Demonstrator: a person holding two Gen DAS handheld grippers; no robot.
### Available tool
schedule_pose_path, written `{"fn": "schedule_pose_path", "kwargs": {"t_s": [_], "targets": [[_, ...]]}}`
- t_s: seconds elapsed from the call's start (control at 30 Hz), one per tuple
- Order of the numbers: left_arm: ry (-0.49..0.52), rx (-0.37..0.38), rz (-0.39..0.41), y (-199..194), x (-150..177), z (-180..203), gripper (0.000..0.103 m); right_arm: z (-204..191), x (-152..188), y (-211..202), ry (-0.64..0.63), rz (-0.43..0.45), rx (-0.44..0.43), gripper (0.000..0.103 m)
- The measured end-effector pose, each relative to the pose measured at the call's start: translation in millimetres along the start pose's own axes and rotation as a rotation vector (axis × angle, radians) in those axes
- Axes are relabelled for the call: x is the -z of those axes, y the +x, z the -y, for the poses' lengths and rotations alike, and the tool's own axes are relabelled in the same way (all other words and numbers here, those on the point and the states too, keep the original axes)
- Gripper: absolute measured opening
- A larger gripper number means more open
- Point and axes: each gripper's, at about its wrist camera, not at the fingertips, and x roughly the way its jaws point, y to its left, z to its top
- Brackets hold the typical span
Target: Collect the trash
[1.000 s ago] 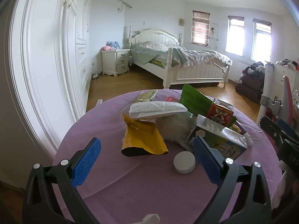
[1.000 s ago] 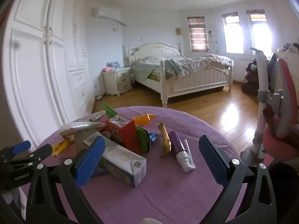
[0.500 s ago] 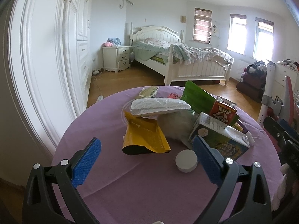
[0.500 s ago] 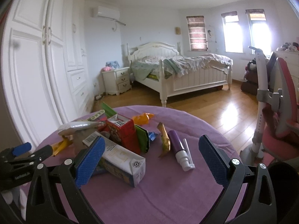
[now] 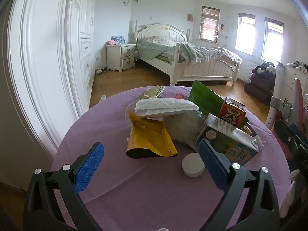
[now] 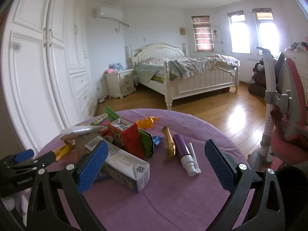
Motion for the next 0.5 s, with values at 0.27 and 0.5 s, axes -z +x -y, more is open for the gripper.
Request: {"fn": "schedule_pose_path", "kwargs": {"t_s": [0.27,0.5], "targets": [[-0.003,-0.004,0.000,0.9,0.4,0.4,0.098,1.5,-0.7,0.1,0.000,0.000,0.001,0.099],[-0.004,-0.005,0.000,1.1,0.3,-0.1,0.098,1.7,-0.7,0.2,0.001,-0.001,0.001,0.099]]}}
